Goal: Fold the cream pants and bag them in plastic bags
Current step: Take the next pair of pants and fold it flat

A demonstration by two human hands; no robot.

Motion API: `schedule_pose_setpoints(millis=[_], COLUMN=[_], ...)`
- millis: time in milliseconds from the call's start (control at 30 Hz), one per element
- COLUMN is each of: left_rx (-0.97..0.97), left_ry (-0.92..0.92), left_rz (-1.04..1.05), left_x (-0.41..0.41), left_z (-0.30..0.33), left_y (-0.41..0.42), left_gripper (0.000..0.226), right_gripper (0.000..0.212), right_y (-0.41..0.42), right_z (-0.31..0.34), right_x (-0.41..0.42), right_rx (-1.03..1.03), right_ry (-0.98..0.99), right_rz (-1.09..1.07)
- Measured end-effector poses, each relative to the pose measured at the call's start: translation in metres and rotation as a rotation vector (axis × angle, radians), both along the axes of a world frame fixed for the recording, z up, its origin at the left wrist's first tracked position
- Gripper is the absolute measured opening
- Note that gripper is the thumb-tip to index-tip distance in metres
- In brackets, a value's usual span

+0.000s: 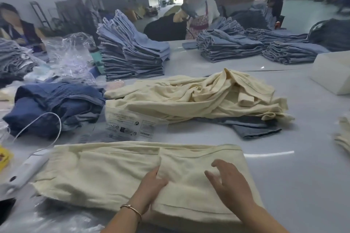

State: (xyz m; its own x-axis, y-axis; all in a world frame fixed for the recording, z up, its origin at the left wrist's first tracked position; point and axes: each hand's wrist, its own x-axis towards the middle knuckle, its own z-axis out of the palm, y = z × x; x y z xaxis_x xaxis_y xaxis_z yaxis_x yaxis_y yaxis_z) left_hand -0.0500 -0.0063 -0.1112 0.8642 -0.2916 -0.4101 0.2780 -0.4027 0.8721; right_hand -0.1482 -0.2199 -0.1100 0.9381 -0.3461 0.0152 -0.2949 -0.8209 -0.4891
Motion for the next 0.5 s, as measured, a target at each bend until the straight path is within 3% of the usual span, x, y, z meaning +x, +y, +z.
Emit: schedule_pose_setpoints(millis=[100,233,333,400,500], left_rx=[0.116,0.608,0.631,0.683,0.646], left_ry=[-0.146,-0.284,-0.418,-0.466,-0.216], left_rz=[-0.022,-0.120,0.198,0.477,0.845], left_x=[0.019,0.032,0.038,0.049,0.069], left_z=[0.000,-0.021,-0.018,-0.014,-0.008], left_y=[0.013,0.053,0.109,0.156,0.219], left_gripper=[0.033,0.039,0.026,0.032,0.058], right_gripper=[0.058,0.061,0.062,0.062,0.060], right_y=[0.010,0.029,0.033,0.038,0.057], right_z=[-0.017,-0.050,-0.070,-0.070,-0.071], right_x=[0.014,0.022,0.023,0.032,0.050], right_rx=[-0.188,-0.266,-0.287,-0.323,-0.333], right_ry=[0.061,0.280,0.308,0.279,0.242], right_rz=[0.123,0.256,0.205,0.142,0.120])
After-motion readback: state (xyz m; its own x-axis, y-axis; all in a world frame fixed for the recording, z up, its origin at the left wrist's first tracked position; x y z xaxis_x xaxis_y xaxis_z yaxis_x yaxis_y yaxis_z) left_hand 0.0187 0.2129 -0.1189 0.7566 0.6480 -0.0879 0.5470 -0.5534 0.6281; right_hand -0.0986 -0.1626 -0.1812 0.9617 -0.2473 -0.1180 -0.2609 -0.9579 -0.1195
